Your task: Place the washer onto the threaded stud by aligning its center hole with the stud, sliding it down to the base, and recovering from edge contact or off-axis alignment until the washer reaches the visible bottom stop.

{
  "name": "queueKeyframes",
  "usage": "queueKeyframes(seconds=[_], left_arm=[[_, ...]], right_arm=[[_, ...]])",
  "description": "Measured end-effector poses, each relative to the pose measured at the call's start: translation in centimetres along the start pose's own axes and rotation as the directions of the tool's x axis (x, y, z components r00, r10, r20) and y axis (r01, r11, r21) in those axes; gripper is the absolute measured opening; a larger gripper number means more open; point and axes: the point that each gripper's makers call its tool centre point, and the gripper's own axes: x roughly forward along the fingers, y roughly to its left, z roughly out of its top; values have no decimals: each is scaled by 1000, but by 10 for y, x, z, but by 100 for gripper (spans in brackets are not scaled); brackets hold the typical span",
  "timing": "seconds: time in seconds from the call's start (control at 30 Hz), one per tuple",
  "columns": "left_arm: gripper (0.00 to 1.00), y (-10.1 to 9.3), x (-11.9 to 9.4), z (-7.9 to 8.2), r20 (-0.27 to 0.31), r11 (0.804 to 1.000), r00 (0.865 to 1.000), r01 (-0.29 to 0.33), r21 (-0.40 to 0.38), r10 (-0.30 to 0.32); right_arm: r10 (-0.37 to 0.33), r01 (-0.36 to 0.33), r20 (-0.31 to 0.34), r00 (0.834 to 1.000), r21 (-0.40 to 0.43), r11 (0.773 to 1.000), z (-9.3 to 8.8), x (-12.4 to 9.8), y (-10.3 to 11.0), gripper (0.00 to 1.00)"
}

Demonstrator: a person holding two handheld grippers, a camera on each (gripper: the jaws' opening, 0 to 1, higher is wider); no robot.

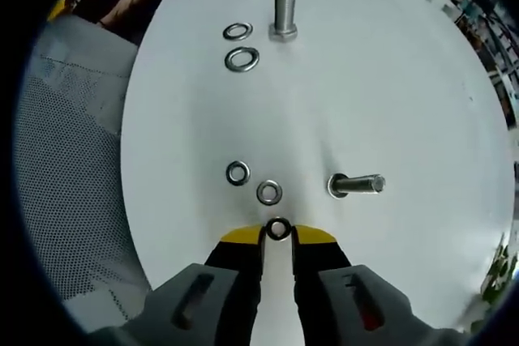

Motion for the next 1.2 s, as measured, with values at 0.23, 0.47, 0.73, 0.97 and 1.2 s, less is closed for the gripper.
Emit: queueKeyframes(seconds=[0.23, 0.47, 0.73, 0.97, 1.2], left_arm=[[10, 0, 0, -1, -5, 1000, 1000, 2, 0, -2], [10, -1, 0, -1, -7, 1000, 1000, 4, 2, -4], [10, -1, 0, -2, -11, 1000, 1000, 6, 2, -6], [10, -1, 0, -2, -10, 1000, 1000, 5, 0, -5], [10, -1, 0, -2, -11, 1000, 1000, 3, -1, -3]], right_arm=[[13, -13, -8, 1000, -6, 1000, -2, -3, 2, 14], [39, -39, -1, 999, -16, 999, 0, -16, 3, 14], [46, -46, -19, 999, -23, 999, -2, -28, -2, 14], [39, -39, -3, 999, -37, 999, 7, -44, -10, 14], [24, -25, -8, 1000, -61, 998, 13, -57, -16, 14]])
